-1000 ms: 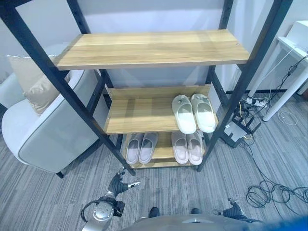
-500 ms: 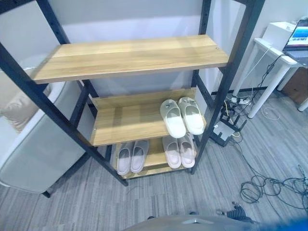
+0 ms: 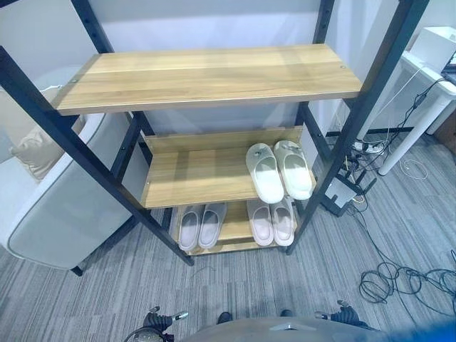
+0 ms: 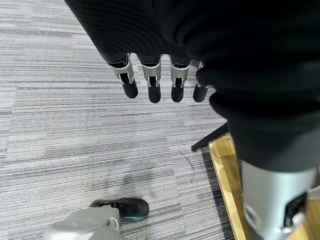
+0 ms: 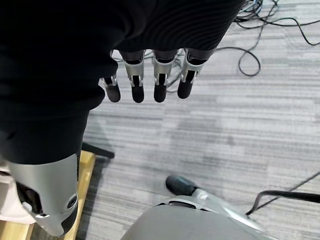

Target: Arrange the slippers neatly on the shoe rack.

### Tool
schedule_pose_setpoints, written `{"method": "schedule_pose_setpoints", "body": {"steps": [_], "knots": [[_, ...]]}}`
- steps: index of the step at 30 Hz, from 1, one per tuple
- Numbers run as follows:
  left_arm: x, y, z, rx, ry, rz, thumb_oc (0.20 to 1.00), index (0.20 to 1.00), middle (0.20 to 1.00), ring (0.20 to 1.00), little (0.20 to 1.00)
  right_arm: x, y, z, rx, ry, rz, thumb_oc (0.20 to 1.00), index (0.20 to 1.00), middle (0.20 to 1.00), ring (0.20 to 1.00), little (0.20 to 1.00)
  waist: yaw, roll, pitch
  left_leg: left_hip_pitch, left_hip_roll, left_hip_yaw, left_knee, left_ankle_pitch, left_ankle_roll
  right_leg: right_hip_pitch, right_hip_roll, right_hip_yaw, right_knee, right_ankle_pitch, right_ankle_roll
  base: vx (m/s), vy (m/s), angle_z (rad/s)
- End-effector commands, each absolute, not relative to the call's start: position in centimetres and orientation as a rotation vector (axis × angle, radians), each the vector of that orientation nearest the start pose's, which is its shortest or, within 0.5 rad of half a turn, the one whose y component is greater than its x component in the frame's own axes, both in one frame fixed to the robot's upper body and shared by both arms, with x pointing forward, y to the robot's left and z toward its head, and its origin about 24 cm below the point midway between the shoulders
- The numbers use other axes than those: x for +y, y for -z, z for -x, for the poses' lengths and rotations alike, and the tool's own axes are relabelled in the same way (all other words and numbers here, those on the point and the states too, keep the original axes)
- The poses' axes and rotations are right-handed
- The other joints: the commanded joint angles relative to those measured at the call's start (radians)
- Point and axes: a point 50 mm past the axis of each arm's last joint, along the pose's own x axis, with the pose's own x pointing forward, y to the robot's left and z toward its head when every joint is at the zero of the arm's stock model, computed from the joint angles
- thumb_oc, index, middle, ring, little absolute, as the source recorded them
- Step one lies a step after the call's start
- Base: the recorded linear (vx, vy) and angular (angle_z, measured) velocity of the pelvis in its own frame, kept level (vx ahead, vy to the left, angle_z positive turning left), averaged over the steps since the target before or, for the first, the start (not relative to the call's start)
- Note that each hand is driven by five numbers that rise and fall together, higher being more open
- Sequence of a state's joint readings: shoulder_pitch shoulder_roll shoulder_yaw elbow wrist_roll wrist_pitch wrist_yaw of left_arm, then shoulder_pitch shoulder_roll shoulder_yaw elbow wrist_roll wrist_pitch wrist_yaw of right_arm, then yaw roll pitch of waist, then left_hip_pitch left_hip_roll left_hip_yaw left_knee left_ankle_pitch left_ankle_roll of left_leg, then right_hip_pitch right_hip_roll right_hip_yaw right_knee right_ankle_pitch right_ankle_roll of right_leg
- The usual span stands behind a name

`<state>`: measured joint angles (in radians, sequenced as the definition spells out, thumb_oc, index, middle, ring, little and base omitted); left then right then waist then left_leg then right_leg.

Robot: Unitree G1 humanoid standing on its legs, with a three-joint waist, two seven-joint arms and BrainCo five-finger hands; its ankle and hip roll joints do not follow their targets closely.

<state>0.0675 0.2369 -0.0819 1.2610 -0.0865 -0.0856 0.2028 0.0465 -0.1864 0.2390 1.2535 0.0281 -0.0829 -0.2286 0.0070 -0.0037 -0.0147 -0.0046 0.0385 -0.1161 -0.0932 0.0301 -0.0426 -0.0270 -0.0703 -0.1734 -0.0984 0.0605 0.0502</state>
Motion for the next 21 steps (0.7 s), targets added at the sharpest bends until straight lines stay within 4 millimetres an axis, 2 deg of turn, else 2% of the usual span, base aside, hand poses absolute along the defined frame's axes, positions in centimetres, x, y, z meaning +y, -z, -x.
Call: {"method": "schedule_pose_setpoints", "body": {"steps": [1,6,21], "knots": [[25.3,16.1,-6.4,1.235,-0.299,-0.365,1.000,1.000,1.000,1.000,1.000,-21.0,16.7,-8.0,1.173,0.121,0.383,1.000,1.000,1.000,1.000,1.000,0.000,-0.020,0.005,-0.023,-0.015,0.004,0.006,-0.040,0.004,0.024,-0.030,-0.013,0.011,-0.061,0.072,0.01,-0.006,-0.03],[25.0,16.3,-5.5,1.269,-0.304,-0.333,1.000,1.000,1.000,1.000,1.000,-20.8,16.6,-8.3,1.169,0.108,0.379,1.000,1.000,1.000,1.000,1.000,-0.011,-0.019,0.010,-0.013,-0.013,0.017,0.006,-0.045,0.006,0.027,-0.028,-0.001,0.011,-0.061,0.071,0.01,-0.010,-0.11],[24.4,16.3,-6.7,1.229,-0.267,-0.337,1.000,1.000,1.000,1.000,1.000,-20.8,16.8,-7.9,1.188,0.113,0.364,1.000,1.000,1.000,1.000,1.000,-0.006,-0.025,0.016,-0.015,-0.017,0.008,0.006,-0.047,0.009,0.027,-0.031,-0.009,0.011,-0.061,0.072,0.00,0.001,0.00]]}}
